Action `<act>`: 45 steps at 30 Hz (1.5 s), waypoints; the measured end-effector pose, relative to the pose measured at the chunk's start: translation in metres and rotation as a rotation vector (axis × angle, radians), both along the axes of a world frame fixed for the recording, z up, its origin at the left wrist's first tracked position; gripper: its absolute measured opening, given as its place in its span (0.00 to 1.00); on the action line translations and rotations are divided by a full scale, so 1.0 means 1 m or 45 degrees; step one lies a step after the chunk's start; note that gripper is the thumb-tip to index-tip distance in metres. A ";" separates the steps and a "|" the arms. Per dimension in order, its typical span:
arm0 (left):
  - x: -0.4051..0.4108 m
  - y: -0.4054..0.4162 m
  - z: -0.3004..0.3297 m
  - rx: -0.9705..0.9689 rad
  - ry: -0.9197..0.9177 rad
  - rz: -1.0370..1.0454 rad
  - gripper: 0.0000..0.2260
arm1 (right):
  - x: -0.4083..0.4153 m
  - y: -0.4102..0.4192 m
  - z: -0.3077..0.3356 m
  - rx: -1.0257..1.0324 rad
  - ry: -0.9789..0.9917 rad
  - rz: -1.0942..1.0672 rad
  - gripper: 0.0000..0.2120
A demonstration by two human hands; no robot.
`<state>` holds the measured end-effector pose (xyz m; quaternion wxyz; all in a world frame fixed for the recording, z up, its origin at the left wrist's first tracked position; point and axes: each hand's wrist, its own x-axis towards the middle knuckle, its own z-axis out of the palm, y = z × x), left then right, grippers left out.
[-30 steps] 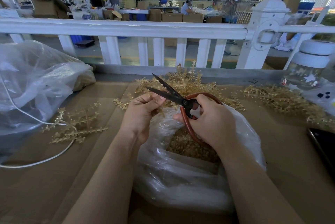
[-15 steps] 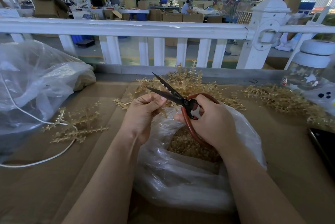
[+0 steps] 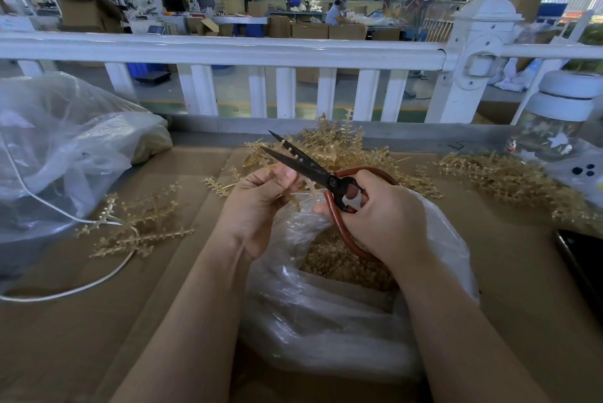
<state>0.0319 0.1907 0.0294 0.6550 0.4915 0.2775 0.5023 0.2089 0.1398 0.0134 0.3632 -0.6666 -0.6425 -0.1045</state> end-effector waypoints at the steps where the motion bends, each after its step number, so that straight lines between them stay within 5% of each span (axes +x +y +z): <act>1: 0.000 0.000 0.000 0.002 -0.001 0.004 0.05 | 0.000 0.000 0.000 -0.007 0.004 -0.001 0.30; 15: 0.002 0.001 -0.003 0.091 0.070 0.065 0.03 | -0.001 -0.001 -0.002 0.051 0.041 0.041 0.40; 45: 0.002 0.009 -0.013 0.407 0.074 0.221 0.07 | 0.002 0.000 -0.005 -0.015 0.023 0.028 0.21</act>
